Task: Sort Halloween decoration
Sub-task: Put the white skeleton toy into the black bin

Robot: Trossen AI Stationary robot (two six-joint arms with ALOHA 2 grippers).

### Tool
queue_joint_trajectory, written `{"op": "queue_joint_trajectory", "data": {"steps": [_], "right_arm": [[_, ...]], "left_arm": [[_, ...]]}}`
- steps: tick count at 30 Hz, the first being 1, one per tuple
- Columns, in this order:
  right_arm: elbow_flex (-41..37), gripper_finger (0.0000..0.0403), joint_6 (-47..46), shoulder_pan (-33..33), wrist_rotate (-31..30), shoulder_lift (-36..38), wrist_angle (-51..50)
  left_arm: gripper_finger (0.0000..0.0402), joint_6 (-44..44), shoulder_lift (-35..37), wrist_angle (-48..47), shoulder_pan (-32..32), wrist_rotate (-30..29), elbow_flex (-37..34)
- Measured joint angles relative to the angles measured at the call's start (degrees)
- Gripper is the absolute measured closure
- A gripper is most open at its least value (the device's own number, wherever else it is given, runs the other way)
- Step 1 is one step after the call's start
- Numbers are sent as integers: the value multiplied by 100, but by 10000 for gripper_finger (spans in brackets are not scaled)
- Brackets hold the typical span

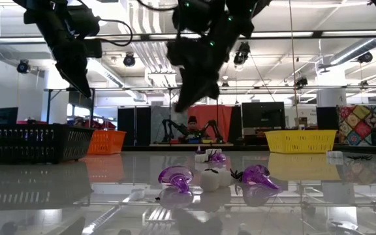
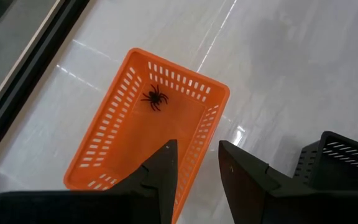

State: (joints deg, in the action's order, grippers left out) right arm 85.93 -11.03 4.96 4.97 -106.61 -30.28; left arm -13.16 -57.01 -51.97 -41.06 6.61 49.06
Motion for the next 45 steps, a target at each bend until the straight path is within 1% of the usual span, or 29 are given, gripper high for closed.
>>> {"op": "queue_joint_trajectory", "data": {"steps": [11, 24, 30, 37, 41, 45], "right_arm": [[87, 394, -726, -263, -14, -15, 1675], [87, 394, -1191, -461, -50, -24, 2941], [87, 394, -1252, -553, -87, -24, 3379], [87, 394, -1322, -611, -350, -60, 3946], [159, 394, -1501, -609, -341, -272, 4129], [474, 394, -1494, -647, -271, -651, 4121]], "left_arm": [[302, -134, 0, 156, -2, -157, 0], [302, -136, 0, 186, -2, -155, 0], [302, -136, 0, 186, -2, -155, 0], [302, -136, 0, 186, -2, -153, 0], [302, -135, 0, 184, -2, -151, 0], [302, -136, 0, 184, 0, -151, 0]]}}
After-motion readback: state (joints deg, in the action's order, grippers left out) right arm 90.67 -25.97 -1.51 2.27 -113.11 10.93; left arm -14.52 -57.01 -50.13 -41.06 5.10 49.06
